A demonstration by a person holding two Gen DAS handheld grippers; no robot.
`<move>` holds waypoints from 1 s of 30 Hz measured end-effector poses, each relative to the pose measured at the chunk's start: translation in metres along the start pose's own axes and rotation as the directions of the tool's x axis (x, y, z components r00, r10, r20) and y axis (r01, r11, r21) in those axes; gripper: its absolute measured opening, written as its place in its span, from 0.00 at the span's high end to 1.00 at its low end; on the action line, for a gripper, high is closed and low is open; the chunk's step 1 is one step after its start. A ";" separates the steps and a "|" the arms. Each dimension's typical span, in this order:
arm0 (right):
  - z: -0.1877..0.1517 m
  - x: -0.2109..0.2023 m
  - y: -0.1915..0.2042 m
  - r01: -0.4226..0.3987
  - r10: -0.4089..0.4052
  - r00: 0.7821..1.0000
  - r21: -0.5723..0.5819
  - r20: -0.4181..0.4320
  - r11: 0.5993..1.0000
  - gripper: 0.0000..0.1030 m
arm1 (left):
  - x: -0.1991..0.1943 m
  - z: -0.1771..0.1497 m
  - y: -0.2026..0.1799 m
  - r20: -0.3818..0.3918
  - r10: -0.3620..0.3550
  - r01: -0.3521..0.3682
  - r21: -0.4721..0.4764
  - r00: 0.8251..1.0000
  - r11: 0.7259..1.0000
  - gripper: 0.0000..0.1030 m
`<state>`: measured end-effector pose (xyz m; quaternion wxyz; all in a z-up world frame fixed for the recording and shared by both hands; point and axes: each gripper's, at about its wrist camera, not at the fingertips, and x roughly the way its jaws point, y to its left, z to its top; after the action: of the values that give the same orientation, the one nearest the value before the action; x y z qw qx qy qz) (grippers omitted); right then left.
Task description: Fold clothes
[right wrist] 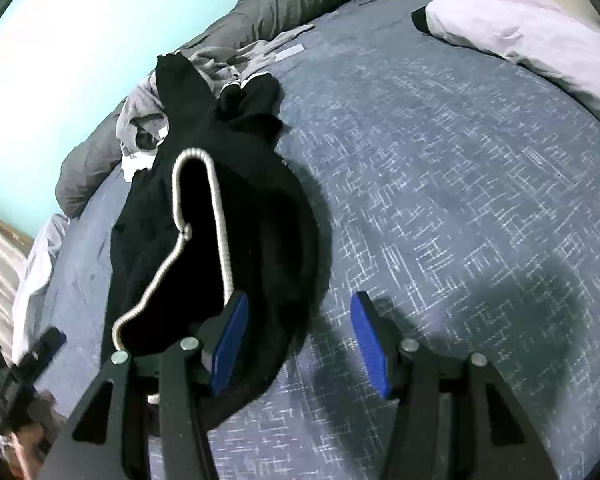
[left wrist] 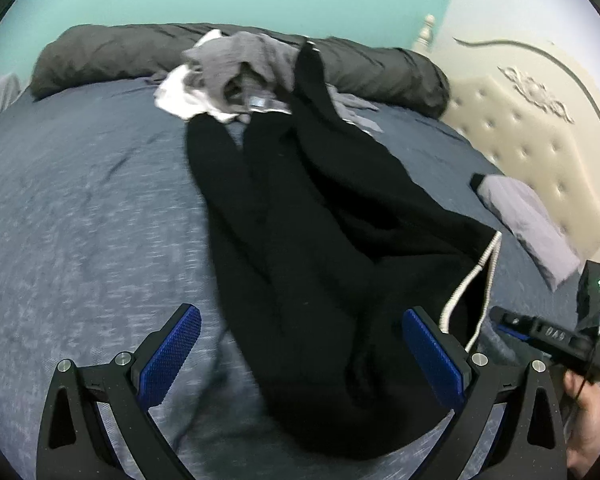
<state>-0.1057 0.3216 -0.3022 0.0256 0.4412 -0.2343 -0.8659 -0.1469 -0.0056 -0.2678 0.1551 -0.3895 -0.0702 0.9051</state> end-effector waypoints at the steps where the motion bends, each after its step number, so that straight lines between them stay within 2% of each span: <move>1: -0.002 0.002 0.000 0.000 0.000 1.000 -0.015 0.005 1.000 0.45 | 0.003 0.002 -0.005 -0.004 -0.007 0.007 0.012 1.000 1.000 0.00; 8: -0.009 0.007 -0.019 -0.058 0.058 0.998 -0.004 0.030 0.998 0.45 | 0.025 0.023 -0.049 0.000 -0.029 0.028 0.120 1.000 0.992 0.00; 12: -0.013 0.004 -0.020 -0.075 0.075 0.995 -0.001 0.062 0.997 0.44 | 0.043 0.033 -0.071 -0.017 -0.010 0.013 0.193 1.000 0.981 0.01; 19: -0.010 0.004 -0.011 -0.103 0.104 0.992 -0.025 0.074 0.994 0.44 | 0.085 0.063 -0.089 -0.105 0.010 0.016 0.246 0.994 0.969 0.01; 21: -0.008 0.002 -0.012 -0.111 0.112 0.990 -0.019 0.084 0.994 0.44 | 0.096 0.071 -0.099 -0.130 0.035 0.005 0.299 0.991 0.954 0.01; 24: -0.007 0.003 -0.014 -0.119 0.119 0.989 -0.008 0.084 0.993 0.44 | 0.108 0.075 -0.111 -0.156 0.047 0.012 0.356 0.987 0.935 0.06; 28: -0.006 0.003 -0.018 -0.125 0.124 0.989 0.007 0.087 0.992 0.44 | 0.121 0.080 -0.121 -0.183 0.056 0.025 0.411 0.982 0.911 0.23; 30: -0.005 0.003 -0.020 -0.131 0.129 0.988 0.015 0.086 0.991 0.44 | 0.125 0.079 -0.125 -0.199 0.055 0.039 0.438 0.978 0.898 0.25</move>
<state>-0.1008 0.3364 -0.3153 0.0674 0.3879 -0.2725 -0.8779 -0.2567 0.1533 -0.2681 0.2416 -0.4367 0.1538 0.8528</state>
